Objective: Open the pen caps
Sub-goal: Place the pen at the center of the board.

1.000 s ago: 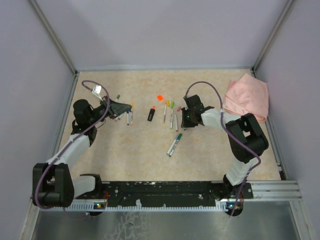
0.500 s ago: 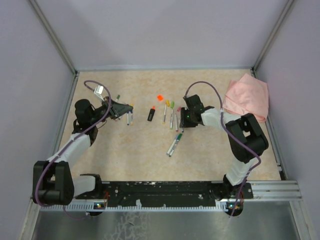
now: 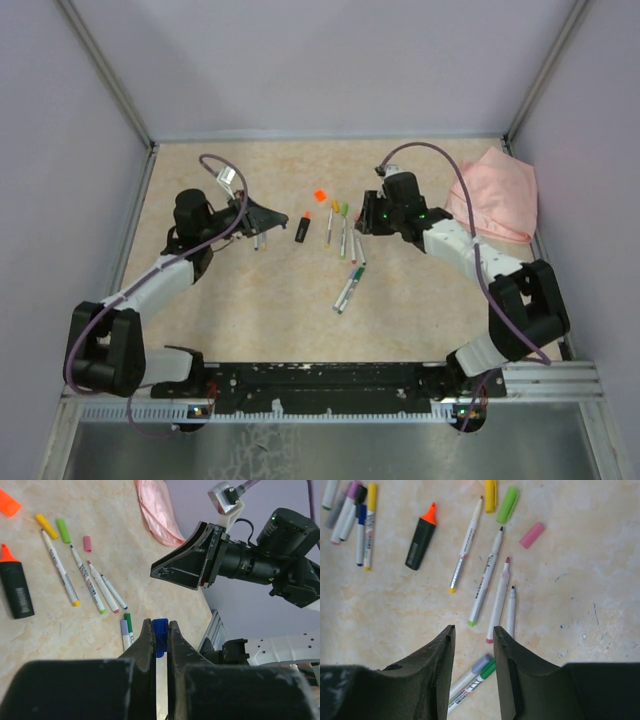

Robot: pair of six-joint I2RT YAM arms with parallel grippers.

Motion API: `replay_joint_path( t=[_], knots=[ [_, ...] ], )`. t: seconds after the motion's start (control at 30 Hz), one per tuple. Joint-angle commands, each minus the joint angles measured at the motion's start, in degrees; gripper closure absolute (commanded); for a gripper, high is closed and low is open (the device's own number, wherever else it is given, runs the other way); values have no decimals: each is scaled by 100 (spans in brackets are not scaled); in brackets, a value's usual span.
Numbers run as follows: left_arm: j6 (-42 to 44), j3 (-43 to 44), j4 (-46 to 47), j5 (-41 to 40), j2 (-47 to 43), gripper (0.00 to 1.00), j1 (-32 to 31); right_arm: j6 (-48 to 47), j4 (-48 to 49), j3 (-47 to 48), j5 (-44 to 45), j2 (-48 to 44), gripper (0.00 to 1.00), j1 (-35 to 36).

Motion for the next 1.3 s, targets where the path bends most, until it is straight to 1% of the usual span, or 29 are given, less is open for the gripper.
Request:
replay_joint_path(
  t=[0.0,0.1,0.27,0.43,0.53,0.73,0.87,1.0,1.07,1.27],
  knots=[
    [452,456,-227,-332,370,100,-504,229,433,78,-283,-669,63,-168],
    [581,756,-295,-471,726,100,-894,448,688,-172,-416,-1078,63,-303],
    [752,1347,-478,-673,1458,100,-1491,810,965,-767,-451,-1841,56,-565],
    [1104,2050,-818,-878,2319,100,-1991,1261,1140,-1429,-981,-2432,54,-1153],
    [1378,2645,-1185,-1023,2961,100,-2263,1405,1133,-1753,-1131,-2788,54,-1437],
    [1997,4424,-2745,-1763,4384,100,-2698,1409,816,-1974,-1088,-3217,53,-1635],
    [2323,5631,-3708,-2338,5256,100,-2818,1412,685,-2031,-999,-3393,53,-1692],
    [2561,7127,-4668,-2903,6065,100,-2885,1369,558,-2079,-925,-3510,53,-1710],
    [2644,7600,-4850,-3147,6340,100,-2911,1374,561,-2117,-903,-3532,53,-1719],
    [2889,8434,-4983,-3611,6824,100,-2923,1416,621,-2192,-916,-3567,53,-1728]
  ],
)
